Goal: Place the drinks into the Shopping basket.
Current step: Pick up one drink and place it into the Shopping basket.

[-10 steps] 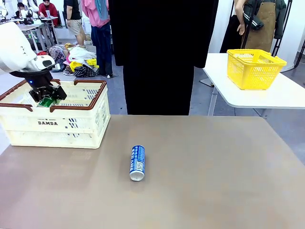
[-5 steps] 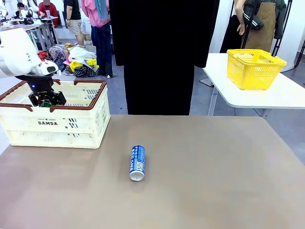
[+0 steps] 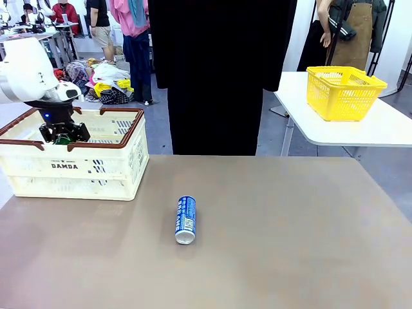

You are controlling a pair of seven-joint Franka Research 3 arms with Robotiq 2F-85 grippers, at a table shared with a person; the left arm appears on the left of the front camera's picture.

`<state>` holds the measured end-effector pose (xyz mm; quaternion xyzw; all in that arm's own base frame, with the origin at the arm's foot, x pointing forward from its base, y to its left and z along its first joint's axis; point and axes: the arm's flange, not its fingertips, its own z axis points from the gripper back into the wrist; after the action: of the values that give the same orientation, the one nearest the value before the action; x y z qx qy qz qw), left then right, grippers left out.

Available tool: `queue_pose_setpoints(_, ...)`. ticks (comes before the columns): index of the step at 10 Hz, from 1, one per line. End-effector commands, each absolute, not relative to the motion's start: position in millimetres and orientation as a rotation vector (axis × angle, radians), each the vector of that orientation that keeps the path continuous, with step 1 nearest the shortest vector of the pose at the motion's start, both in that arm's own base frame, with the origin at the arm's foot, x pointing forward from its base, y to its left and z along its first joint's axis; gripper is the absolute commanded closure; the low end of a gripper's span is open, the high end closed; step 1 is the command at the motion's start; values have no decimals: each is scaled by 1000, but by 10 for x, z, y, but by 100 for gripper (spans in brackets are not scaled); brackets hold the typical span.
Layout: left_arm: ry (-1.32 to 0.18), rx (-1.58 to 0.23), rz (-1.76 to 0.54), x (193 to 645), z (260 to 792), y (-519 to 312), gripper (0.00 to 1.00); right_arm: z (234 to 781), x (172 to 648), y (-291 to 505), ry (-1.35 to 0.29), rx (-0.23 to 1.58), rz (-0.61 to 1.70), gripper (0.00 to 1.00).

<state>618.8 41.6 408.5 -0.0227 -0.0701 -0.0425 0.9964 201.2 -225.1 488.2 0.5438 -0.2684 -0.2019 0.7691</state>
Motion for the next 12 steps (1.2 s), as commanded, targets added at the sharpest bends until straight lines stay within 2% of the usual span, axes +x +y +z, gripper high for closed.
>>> queue_pose_setpoints(1,-137,-9,-67,6240,4165,373,0,4900,2043,-2260,-615,1200,-414,0)
queue_pose_setpoints(8,-161,-41,-113,6201,4371,371,0,4900,2043,-2260,-615,1200,-414,0)
queue_pose_setpoints(10,-165,-175,-200,5985,4755,396,0,4900,2043,-2260,-615,1200,-414,0)
queue_pose_setpoints(12,-128,-367,-281,5527,5398,499,0,4900,2043,-2260,-615,1200,-414,0)
